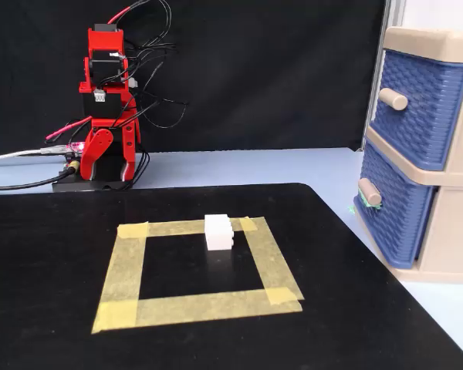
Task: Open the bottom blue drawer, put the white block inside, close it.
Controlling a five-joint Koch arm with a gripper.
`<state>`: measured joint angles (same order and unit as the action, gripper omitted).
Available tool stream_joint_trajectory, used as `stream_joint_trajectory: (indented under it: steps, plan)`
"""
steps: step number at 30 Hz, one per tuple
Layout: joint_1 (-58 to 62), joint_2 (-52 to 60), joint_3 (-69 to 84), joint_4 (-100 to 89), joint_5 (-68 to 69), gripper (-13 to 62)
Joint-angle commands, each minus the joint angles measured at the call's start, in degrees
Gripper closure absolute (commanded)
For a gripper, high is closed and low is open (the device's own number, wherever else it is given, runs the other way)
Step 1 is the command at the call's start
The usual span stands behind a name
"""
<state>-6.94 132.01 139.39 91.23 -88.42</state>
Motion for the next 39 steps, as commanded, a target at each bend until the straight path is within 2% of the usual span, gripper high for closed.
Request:
stream_joint_trajectory:
  steps: [1, 9, 11, 14, 16, 19, 21, 23, 28, 32, 35, 39]
  plan:
    - [-1.14, 2.64, 1.32, 4.13, -0.79, 14.9]
    - [-0.88, 2.64, 0.70, 4.66, -1.76, 15.4]
    - [0.18, 2.64, -4.13, 4.57, -4.31, 15.6]
    - [0.35, 2.46, -22.94, 4.31, -16.26, 15.8]
    - [-3.96, 0.88, -33.66, 3.16, -24.70, 16.1]
    - [-23.38, -6.06, -38.85, -5.27, -43.86, 16.1]
    - [-38.50, -11.16, -37.00, -16.79, -58.97, 16.1]
    - [-51.24, -18.90, -30.85, -36.83, -72.07, 16.1]
    - [-53.61, -23.91, -12.22, -94.92, -76.11, 16.1]
    - [-53.88, -37.79, -5.36, -133.24, -78.31, 16.0]
    - [-53.88, -50.45, -8.17, -145.55, -83.14, 16.0]
    - [-53.61, -61.52, -19.78, -147.57, -89.03, 16.1]
